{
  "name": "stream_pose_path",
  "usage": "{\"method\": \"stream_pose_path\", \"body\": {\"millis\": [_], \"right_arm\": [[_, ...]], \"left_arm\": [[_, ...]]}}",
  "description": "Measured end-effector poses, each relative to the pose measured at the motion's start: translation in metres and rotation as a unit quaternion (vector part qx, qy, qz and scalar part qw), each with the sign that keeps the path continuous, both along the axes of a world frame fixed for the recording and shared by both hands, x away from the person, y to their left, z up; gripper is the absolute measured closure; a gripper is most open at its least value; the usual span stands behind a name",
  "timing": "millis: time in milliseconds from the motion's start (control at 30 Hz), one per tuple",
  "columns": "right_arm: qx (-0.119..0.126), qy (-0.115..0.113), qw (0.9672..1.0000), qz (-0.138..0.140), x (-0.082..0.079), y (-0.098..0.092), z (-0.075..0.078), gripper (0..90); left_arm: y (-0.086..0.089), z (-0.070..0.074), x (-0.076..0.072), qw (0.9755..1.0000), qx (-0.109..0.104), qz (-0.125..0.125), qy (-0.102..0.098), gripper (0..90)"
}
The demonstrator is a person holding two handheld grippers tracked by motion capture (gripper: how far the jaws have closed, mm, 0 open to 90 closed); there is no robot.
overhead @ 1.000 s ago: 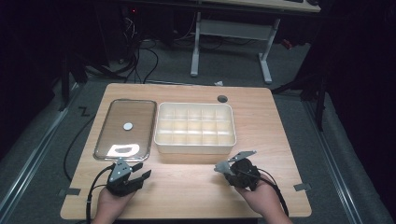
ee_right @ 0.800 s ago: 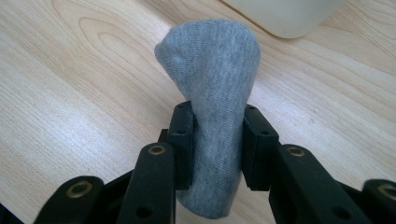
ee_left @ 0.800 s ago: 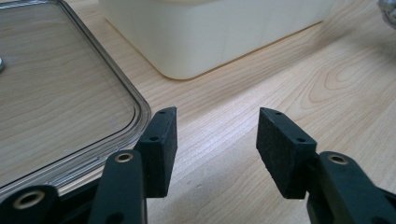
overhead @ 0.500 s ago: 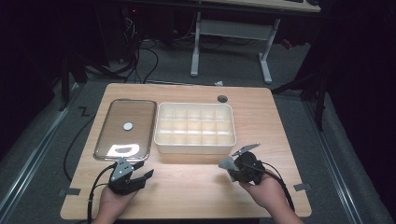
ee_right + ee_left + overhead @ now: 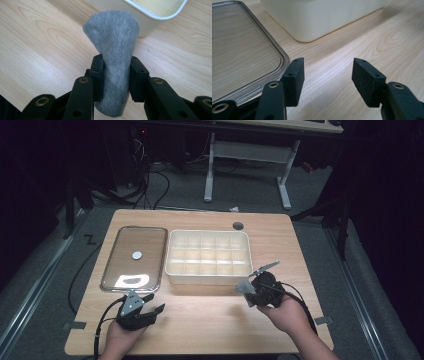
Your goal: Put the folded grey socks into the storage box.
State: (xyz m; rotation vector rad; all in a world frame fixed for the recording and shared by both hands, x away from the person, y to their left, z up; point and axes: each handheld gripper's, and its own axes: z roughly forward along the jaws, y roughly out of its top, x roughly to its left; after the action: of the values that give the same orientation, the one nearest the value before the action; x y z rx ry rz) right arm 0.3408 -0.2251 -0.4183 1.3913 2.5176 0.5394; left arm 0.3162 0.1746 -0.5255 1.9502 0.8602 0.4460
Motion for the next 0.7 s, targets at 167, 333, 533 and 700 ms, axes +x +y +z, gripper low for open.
{"method": "stream_pose_path", "body": {"millis": [167,333,533,700], "right_arm": [[0.001,0.004,1.0000,0.000,0.008,-0.001,0.011,70.0],[0.000,0.005,1.0000,-0.002,0.022,0.001,0.023,70.0],[0.006,0.012,0.9999,-0.002,0.043,0.004,0.027,70.0],[-0.002,0.022,0.9997,-0.007,0.060,0.005,0.028,70.0]], "left_arm": [[0.000,0.002,-0.003,1.0000,0.005,0.001,-0.004,44.0],[-0.004,-0.001,-0.001,0.9999,0.011,-0.004,0.000,44.0],[-0.002,-0.001,0.000,0.9999,0.001,-0.014,0.001,42.4],[-0.003,0.000,-0.001,0.9998,-0.003,-0.017,0.002,41.4]]}}
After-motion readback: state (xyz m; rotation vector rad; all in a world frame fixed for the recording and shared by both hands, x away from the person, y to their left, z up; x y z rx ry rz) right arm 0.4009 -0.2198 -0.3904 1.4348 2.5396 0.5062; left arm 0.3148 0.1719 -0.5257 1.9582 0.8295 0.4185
